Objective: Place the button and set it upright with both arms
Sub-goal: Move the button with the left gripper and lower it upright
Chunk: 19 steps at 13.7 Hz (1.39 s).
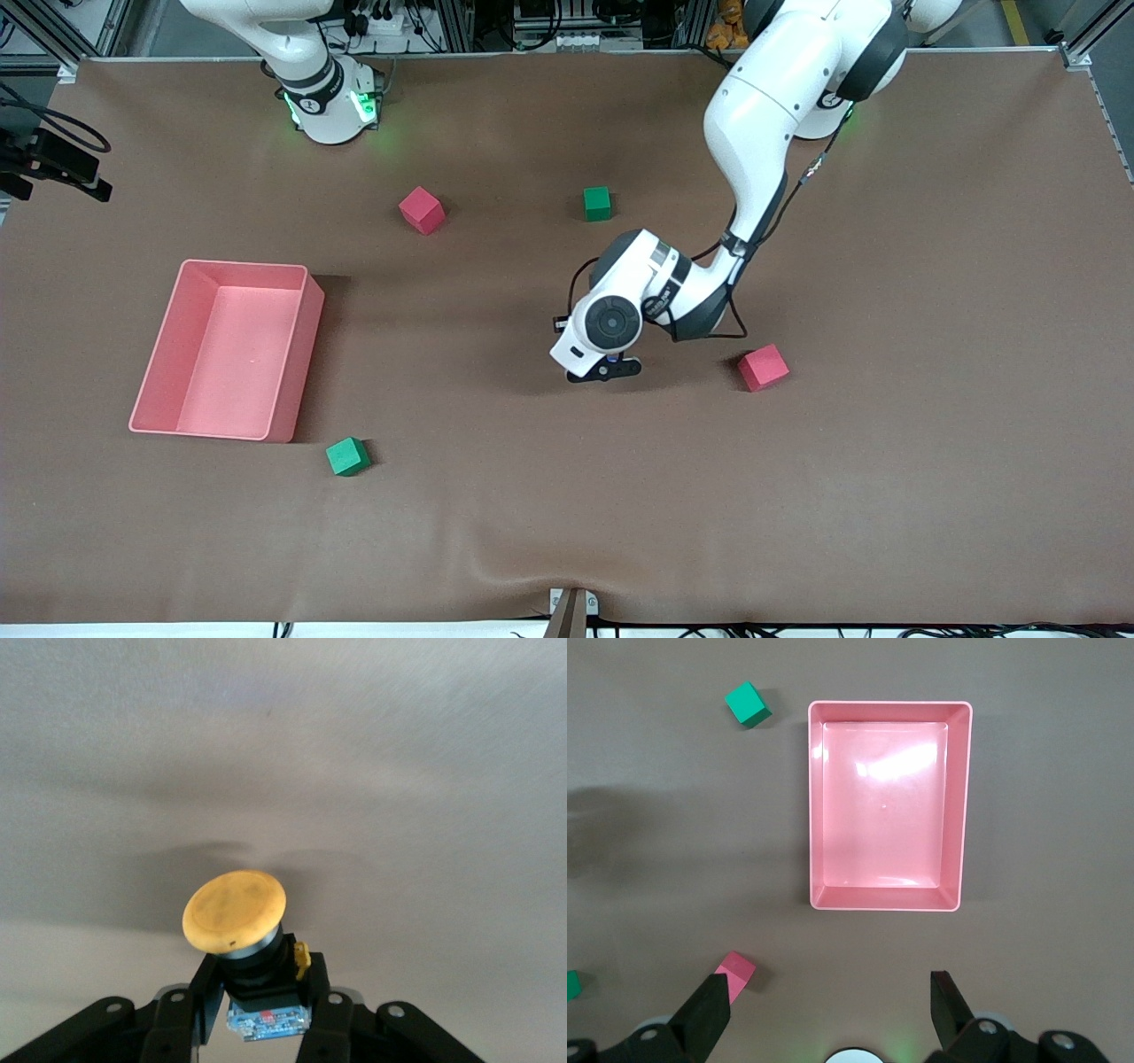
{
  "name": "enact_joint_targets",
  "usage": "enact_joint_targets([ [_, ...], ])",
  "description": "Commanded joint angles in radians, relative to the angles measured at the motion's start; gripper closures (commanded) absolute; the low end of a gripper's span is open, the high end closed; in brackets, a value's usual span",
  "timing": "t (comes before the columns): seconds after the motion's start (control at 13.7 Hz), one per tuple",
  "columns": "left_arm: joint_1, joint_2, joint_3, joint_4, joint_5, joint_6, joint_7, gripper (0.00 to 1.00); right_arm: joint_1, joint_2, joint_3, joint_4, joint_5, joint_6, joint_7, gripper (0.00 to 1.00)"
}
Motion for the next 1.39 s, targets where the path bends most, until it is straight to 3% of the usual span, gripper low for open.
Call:
enact_joint_targets([
  [0.0,-0.050,-0.054,0.052,-0.011,0.004,0.042,-0.073,1.00,-0.003,-0.006,0.007,0.009,-0.022,-0.009,0.017,0.00],
  [0.15,-0.087,-0.074,0.101,-0.012,0.006,0.100,-0.126,1.00,-0.003,-0.006,0.008,0.009,-0.026,-0.009,0.017,0.00],
  [0.37,-0.221,-0.074,0.256,-0.014,0.070,0.159,-0.218,1.00,-0.003,-0.006,0.007,0.009,-0.029,-0.007,0.016,0.00],
  [0.51,-0.294,-0.063,0.314,-0.017,0.093,0.252,-0.286,1.00,-0.001,-0.006,0.008,0.009,-0.028,-0.009,0.016,0.00],
  [0.66,-0.324,-0.054,0.318,-0.028,0.153,0.329,-0.365,1.00,0.002,-0.005,0.008,0.007,-0.028,-0.013,0.016,0.00],
  [1.1,-0.392,0.006,0.314,-0.031,0.561,0.472,-0.772,1.00,0.000,-0.005,0.008,0.009,-0.028,-0.010,0.016,0.00],
  [1.32,-0.404,0.035,0.311,-0.035,0.827,0.487,-0.976,1.00,0.002,-0.005,0.008,0.009,-0.028,-0.010,0.016,0.00],
])
